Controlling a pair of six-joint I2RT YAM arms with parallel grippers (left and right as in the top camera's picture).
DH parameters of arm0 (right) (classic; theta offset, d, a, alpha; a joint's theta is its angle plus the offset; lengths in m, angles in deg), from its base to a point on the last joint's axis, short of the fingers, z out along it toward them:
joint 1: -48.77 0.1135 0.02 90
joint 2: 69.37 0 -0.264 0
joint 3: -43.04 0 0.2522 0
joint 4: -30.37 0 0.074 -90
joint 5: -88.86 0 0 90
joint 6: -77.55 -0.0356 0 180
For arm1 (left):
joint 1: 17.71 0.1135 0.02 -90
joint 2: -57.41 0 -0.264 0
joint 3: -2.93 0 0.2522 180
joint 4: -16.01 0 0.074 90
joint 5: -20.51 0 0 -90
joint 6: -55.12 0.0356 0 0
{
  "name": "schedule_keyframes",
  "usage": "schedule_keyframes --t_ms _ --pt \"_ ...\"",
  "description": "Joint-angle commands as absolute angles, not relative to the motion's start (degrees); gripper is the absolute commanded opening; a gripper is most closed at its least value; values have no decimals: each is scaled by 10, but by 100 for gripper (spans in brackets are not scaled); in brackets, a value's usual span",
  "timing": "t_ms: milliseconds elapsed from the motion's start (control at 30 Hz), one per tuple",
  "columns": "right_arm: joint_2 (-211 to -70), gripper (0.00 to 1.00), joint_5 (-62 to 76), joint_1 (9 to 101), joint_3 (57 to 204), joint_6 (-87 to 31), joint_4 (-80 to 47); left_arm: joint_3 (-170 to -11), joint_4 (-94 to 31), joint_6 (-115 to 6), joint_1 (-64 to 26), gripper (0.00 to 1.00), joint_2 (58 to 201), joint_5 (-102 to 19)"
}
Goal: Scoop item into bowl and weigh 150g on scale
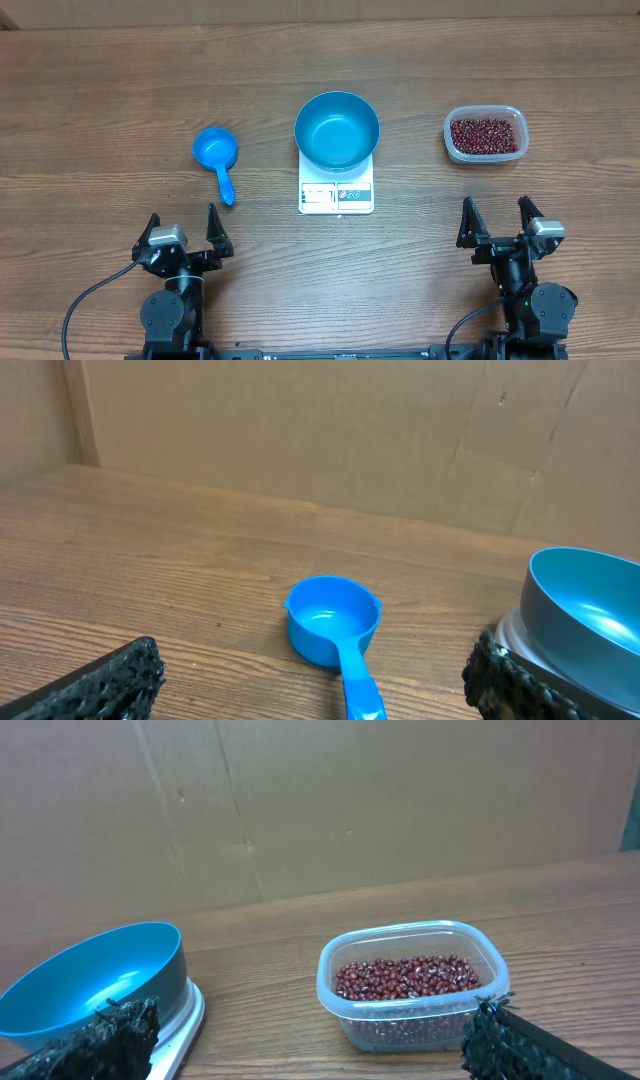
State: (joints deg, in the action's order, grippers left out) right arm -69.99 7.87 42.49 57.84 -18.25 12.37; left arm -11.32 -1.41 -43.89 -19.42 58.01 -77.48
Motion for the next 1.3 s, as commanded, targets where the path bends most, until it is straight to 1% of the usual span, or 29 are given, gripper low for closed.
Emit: schedule_keyframes --t_ms 0,1267 --pt "-695 100 74 442 572 -105 128 -111 -14 -432 -189 100 577 -778" --pt "-695 100 75 442 572 -105 128 -111 -14 -432 -189 100 577 -778"
